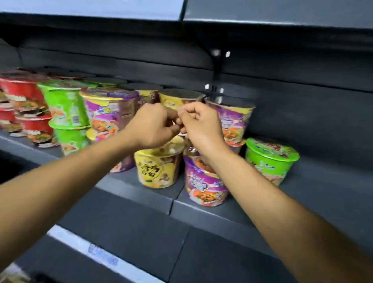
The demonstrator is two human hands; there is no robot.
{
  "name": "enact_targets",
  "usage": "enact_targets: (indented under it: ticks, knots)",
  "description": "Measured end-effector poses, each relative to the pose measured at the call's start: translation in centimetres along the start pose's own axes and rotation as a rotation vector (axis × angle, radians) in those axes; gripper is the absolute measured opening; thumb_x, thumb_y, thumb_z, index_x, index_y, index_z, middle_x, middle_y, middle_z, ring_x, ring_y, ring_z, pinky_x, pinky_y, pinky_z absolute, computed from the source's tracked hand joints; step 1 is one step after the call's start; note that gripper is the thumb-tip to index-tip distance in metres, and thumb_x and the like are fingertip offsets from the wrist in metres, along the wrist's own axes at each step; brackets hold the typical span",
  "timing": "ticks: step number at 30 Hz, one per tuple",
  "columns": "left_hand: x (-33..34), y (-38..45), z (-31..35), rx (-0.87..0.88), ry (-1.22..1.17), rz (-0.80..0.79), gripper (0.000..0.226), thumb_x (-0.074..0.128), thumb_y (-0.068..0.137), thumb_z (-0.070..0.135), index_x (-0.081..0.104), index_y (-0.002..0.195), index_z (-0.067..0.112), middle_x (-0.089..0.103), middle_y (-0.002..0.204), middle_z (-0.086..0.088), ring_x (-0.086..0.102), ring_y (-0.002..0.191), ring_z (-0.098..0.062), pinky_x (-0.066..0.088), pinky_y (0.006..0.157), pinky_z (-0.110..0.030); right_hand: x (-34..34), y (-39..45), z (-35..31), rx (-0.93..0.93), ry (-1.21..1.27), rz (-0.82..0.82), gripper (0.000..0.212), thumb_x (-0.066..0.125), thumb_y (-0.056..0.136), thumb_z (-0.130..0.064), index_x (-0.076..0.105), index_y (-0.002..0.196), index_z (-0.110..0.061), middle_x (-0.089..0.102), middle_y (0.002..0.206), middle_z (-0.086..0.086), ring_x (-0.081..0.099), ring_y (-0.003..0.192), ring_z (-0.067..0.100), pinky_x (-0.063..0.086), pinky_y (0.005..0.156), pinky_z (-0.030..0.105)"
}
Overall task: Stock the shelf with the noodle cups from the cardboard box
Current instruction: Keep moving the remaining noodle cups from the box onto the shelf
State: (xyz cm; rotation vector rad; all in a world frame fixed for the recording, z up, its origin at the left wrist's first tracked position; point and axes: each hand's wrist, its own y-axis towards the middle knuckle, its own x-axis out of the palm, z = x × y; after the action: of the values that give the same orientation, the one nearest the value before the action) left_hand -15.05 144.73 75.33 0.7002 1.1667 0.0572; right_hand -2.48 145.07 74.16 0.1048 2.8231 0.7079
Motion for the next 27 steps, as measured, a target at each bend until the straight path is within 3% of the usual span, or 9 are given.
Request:
enact_targets:
  ticks: [3, 7, 10, 14, 16, 21, 22, 24, 27]
  knots:
    - [-3.0, -4.5, -4.1, -0.103, 0.04, -0.011, 0.021, 0.055, 0.082, 0.029, 0.058, 0.066, 0.015, 0.049, 0.058, -0.008, 0.049, 0.06, -0.026, 0.024, 0.052, -0.028, 6.1, -1.2, -1.2, 0.011, 0.048, -0.143, 0.027, 0.057, 0.088, -0.009, 0.057, 0.067, -0.025, 0.06, 0.062, -0.006, 0.051, 0.051, 0.005, 0.039, 0.051, 0.021]
    - [-5.8, -10.9, -10.3, -0.264, 0.039, -0.039, 0.028, 0.056, 0.079, 0.027, 0.043, 0.054, 0.024, 0.04, 0.046, 0.005, 0.04, 0.051, -0.018, 0.029, 0.045, -0.015, 14.7, -4.0, -2.1, 0.067, 0.098, -0.357, 0.022, 0.058, 0.088, -0.008, 0.055, 0.074, -0.025, 0.059, 0.066, -0.004, 0.051, 0.05, 0.006, 0.04, 0.048, 0.019]
    - [-6.8, -16.1, -15.6, -0.354, 0.05, -0.079, 0.016, 0.048, 0.068, 0.033, 0.047, 0.057, 0.021, 0.043, 0.049, 0.001, 0.04, 0.053, -0.018, 0.026, 0.046, -0.015, 21.4, -6.6, -1.8, 0.115, 0.115, -0.507, 0.017, 0.059, 0.088, -0.009, 0.053, 0.081, -0.023, 0.058, 0.069, -0.003, 0.054, 0.054, 0.01, 0.04, 0.047, 0.019]
    - [-5.7, -22.9, -23.1, -0.479, 0.03, -0.127, 0.043, 0.036, 0.06, 0.05, 0.051, 0.058, 0.01, 0.046, 0.049, -0.001, 0.041, 0.05, -0.017, 0.028, 0.049, -0.022, 30.2, -10.5, 0.7, 0.2, 0.085, -0.651, 0.015, 0.06, 0.086, -0.011, 0.053, 0.093, -0.023, 0.06, 0.077, -0.003, 0.059, 0.067, 0.015, 0.045, 0.06, 0.026]
    - [-4.3, -26.1, -26.8, -0.542, 0.031, -0.222, 0.057, 0.031, 0.057, 0.054, 0.062, 0.067, 0.006, 0.057, 0.059, -0.006, 0.051, 0.059, -0.021, 0.031, 0.056, -0.03, 34.2, -12.3, 2.8, 0.296, 0.084, -0.713, 0.016, 0.058, 0.087, -0.009, 0.055, 0.097, -0.02, 0.059, 0.075, -0.005, 0.056, 0.062, 0.013, 0.043, 0.056, 0.023]
    - [0.6, -34.4, -35.1, -0.811, -0.048, -0.433, 0.029, 0.057, 0.082, 0.034, 0.072, 0.096, 0.013, 0.071, 0.093, -0.009, 0.064, 0.094, -0.027, 0.042, 0.075, -0.028, 44.0, -16.7, 9.5, 0.53, 0.045, -0.86, 0.007, 0.056, 0.089, -0.011, 0.057, 0.094, -0.016, 0.059, 0.076, -0.002, 0.053, 0.059, 0.012, 0.044, 0.057, 0.025]
    - [1.9, -36.2, -36.8, -0.863, -0.07, -0.464, 0.026, 0.057, 0.085, 0.032, 0.072, 0.096, 0.014, 0.071, 0.096, -0.008, 0.064, 0.096, -0.026, 0.041, 0.075, -0.026, 45.9, -17.8, 11.1, 0.559, 0.02, -0.883, 0.003, 0.057, 0.088, -0.011, 0.057, 0.086, -0.013, 0.058, 0.073, 0.004, 0.051, 0.058, 0.012, 0.042, 0.057, 0.028]
    - [4.3, -40.0, -39.9, -0.977, -0.147, -0.529, 0.022, 0.058, 0.087, 0.027, 0.072, 0.098, 0.014, 0.071, 0.102, -0.008, 0.064, 0.099, -0.025, 0.038, 0.07, -0.021, 49.5, -20.2, 15.1, 0.626, -0.059, -0.931, 0.017, 0.056, 0.086, -0.014, 0.052, 0.072, -0.005, 0.05, 0.072, 0.019, 0.047, 0.063, 0.014, 0.037, 0.06, 0.031]
    - [8.7, -46.0, -43.9, -1.206, -0.34, -0.59, 0.032, 0.055, 0.09, 0.029, 0.066, 0.112, 0.008, 0.067, 0.112, -0.011, 0.062, 0.107, -0.027, 0.041, 0.064, -0.017, 53.8, -24.7, 22.4, 0.778, -0.156, -0.991, 0.029, 0.053, 0.088, -0.004, 0.049, 0.063, -0.017, 0.052, 0.077, 0.01, 0.046, 0.061, 0.014, 0.035, 0.057, 0.029]
